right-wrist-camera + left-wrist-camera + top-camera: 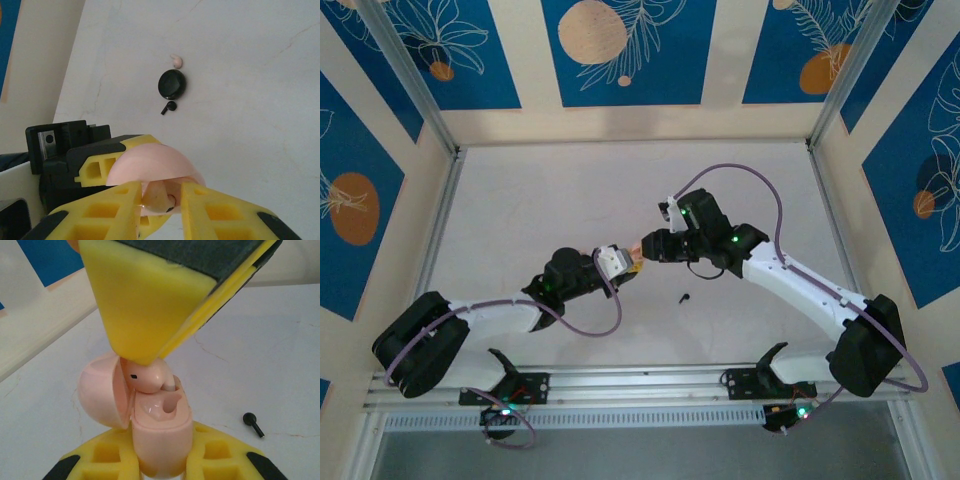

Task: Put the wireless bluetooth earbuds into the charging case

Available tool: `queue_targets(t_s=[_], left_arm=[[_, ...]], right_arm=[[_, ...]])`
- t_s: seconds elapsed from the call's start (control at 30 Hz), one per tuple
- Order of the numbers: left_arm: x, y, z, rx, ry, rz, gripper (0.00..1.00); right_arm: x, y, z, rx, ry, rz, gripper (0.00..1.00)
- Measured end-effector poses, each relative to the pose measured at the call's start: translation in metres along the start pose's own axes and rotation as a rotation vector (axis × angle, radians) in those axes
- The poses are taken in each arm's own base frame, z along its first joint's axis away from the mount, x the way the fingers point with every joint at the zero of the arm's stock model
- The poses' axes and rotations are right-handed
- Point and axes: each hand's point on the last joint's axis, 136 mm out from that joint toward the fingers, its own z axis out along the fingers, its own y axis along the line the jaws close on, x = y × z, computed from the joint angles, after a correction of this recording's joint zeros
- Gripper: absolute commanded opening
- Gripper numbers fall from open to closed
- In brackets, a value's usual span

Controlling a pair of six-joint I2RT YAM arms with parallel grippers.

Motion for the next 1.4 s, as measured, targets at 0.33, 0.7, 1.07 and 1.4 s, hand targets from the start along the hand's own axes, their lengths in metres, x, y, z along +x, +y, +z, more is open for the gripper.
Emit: queue_targets(t_s=[0.33, 0.7, 1.07, 1.4], left_arm=[[0.003, -0.001, 0.0, 0.004, 0.012, -0.002, 0.08], [-0.008, 0.001, -0.004, -0.005, -0.018, 0.008, 0.08], [-0.008, 0.001, -0.004, -0.005, -0.018, 0.008, 0.08], [-0.008, 0.001, -0.004, -0.004, -0.018, 0.008, 0.08]], right_arm=[[0.0, -0.008, -0.002, 0.055, -0.006, 0.024, 0.25], [0.002, -0.007, -0.008, 0.048, -0.019, 0.009, 0.33], [-0.001, 0.015, -0.03, -0.04, -0.071, -0.113, 0.32], [0.013, 0.013, -0.003, -0.025, 0.021, -0.156, 0.32]])
